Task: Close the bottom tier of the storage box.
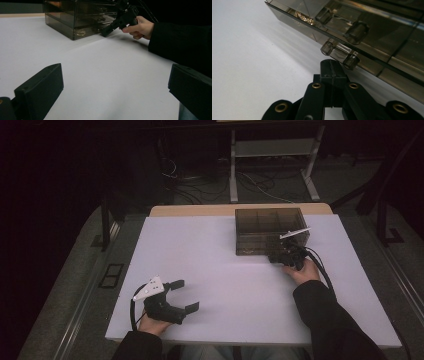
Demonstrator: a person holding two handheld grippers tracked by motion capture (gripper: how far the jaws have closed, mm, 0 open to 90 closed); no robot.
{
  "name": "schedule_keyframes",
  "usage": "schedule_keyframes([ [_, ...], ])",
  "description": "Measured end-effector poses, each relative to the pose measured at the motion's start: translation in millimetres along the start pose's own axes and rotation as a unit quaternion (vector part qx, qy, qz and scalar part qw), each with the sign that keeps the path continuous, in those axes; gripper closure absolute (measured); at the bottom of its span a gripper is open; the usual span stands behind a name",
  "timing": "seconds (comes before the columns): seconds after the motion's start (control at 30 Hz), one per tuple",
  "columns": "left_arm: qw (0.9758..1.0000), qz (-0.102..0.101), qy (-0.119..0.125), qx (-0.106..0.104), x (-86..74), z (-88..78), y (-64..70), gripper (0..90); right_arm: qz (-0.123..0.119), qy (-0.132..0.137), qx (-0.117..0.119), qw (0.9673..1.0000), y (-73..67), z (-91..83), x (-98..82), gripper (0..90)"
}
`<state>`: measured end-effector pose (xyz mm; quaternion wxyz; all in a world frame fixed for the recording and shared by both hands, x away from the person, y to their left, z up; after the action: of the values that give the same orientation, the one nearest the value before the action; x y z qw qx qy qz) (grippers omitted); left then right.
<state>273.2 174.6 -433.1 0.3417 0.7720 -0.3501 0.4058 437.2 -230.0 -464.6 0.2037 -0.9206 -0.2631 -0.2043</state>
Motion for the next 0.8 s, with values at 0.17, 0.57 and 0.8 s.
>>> schedule_keyframes([
  [0.17, 1.0, 0.001, 0.0, 0.0, 0.0, -0.1, -0.1, 0.0, 0.01, 0.009, 0.002, 0.9999, 2.5, 1.2, 0.6, 89.0],
  [0.57, 1.0, 0.0, 0.0, 0.0, 0.1, 0.1, 0.2, 0.0, 0.011, 0.016, 0.013, 0.9997, -1.5, -7.7, -3.1, 80.2],
  [0.8, 1.0, 0.001, 0.0, -0.001, 0.1, 0.2, 1.2, 0.0, -0.007, 0.025, 0.02, 0.9995, -13.2, -20.0, -8.5, 66.8],
])
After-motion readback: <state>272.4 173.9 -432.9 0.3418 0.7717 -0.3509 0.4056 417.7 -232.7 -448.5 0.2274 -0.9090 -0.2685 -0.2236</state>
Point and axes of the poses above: each handheld gripper's, and its own axes: z roughly forward along the jaws, x roughly out of its top, y roughly to its right, the point moved 2 cm from there along z, roughly forward along the jaws, and after that the axes turned 10 degrees about -y, right-handed, at the moved point
